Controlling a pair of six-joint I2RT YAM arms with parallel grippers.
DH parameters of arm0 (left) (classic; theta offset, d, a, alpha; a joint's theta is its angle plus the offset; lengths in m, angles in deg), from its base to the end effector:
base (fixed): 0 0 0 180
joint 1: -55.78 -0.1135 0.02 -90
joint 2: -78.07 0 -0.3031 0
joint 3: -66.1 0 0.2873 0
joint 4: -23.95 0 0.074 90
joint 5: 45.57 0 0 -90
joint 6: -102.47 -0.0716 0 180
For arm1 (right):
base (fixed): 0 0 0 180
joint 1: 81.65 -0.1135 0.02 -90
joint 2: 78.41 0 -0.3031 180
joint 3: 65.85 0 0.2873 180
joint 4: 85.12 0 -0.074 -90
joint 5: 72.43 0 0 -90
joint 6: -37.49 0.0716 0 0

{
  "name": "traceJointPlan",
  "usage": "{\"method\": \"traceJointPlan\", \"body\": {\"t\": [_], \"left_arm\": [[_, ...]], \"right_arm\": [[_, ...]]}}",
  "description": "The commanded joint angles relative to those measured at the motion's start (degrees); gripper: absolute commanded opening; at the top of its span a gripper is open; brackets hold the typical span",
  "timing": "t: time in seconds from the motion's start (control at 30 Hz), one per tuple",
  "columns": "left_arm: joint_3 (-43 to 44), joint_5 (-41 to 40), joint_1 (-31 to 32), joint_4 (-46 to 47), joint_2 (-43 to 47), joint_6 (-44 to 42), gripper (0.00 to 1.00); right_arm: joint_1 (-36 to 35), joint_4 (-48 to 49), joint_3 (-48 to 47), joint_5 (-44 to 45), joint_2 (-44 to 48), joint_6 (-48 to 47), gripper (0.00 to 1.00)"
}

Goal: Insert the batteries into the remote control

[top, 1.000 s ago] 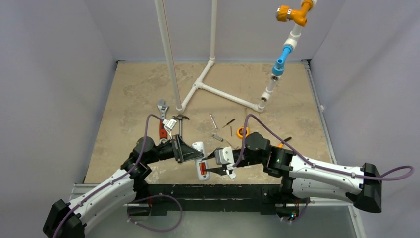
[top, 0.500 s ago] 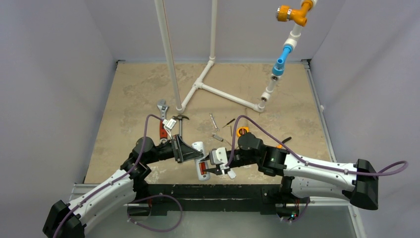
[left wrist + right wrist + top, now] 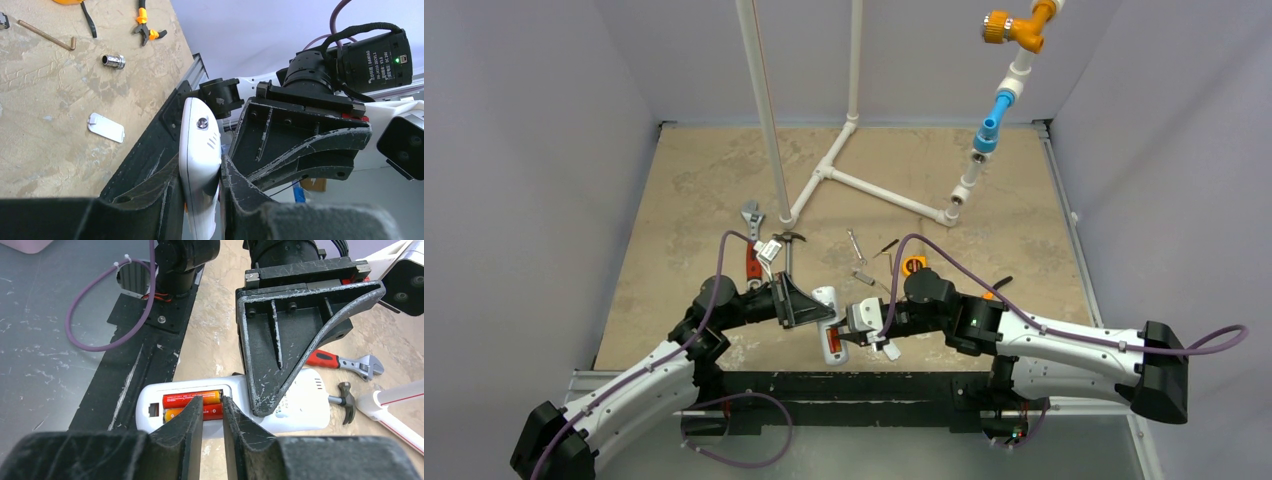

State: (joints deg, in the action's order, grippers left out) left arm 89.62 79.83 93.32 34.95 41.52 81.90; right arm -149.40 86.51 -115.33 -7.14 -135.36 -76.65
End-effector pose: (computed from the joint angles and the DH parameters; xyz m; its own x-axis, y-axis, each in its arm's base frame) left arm 0.1243 -0.1479 0.2245 -0.9046 -0.2673 -0.3319 0.3095 0.1234 -0.9429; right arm 0.0758 0.2643 0.2923 0.3118 -0.2190 -0.9246 -0.9485 -0.1291 -0.2893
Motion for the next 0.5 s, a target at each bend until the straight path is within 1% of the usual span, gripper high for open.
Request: {"method": "traceJointPlan", "body": {"t": [0.0, 0.2, 0.47], "left_arm": [[2.1, 0.5, 0.1, 4.2, 0.3, 0.6, 0.00], [2.1, 0.2, 0.0, 4.3, 0.5, 1.2, 0.00], [1.9, -0.5, 0.0, 4.8, 1.0, 1.9, 0.00]], "right_arm": [[0.2, 0.0, 0.5, 1.0, 0.7, -0.6, 0.16], [0.2, -0.9, 1.0, 0.6, 0.9, -0.8, 0.07], [0.2, -2.0, 2.3, -0.4, 1.1, -0.1, 0.04]]}}
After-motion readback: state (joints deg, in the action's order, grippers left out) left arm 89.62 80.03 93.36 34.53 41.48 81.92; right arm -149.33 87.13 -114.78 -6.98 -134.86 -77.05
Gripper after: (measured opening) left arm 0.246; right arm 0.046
